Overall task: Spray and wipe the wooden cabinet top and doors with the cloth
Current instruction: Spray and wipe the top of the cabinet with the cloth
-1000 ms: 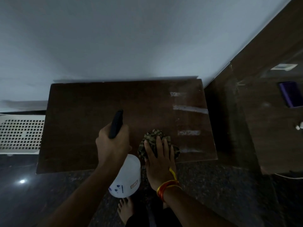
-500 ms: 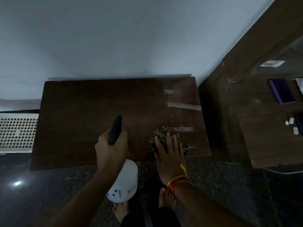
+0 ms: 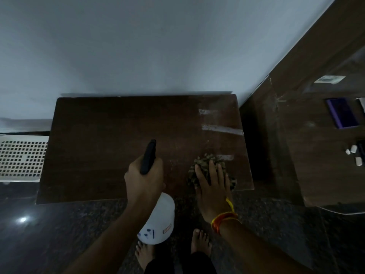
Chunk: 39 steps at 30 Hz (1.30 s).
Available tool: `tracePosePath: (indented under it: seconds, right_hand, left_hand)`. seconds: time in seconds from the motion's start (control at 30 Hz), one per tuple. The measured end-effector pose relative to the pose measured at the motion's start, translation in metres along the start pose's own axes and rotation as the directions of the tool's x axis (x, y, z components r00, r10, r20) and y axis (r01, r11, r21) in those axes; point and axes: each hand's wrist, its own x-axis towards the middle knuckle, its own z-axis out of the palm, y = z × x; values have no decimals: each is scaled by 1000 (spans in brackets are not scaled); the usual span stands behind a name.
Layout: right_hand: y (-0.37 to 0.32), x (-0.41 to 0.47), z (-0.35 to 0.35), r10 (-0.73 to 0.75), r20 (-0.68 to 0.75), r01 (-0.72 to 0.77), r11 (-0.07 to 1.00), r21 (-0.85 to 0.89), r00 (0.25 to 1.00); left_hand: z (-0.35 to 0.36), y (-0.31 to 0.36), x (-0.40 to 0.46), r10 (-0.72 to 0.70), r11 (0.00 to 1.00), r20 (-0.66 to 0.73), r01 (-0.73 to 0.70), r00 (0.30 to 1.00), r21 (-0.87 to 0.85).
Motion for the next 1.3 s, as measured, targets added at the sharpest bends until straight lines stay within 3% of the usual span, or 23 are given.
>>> tracePosePath:
  seconds: [0.17,0.23,0.37,0.53,0.8,1.07,1.3]
  right_hand:
    - [5,49,-16,-22,25,21,999,40,999]
    - [5,46,-18,-26,0,26,998,53,1000]
    - [5,18,-15,0,80,-5,999,54,997]
    - [10,13,-7,11,8,-11,1000,-2,1000]
    - [7,80,-16,13,-55,-10,998,68,998]
    - [12,34,-6,18,-51,-16,999,28,999]
    - [9,114,-21,1,-98,7,997,77,995]
  left_hand:
    - [12,-1,2,13,999,-16,-12,1000,29]
    - [15,0,2,14,999,-27,-13,1000,30]
    - [20,8,1,-18,1000,-23,18,1000,11]
    - [27,13,6,-29,999,-8,29,1000,12]
    - [42,12,14,-19,1000,26,20,999,-14]
    - [47,30,27,-26,1000,53,27,998,-16]
    - [51,36,45,-20,998,91,25,996,-57]
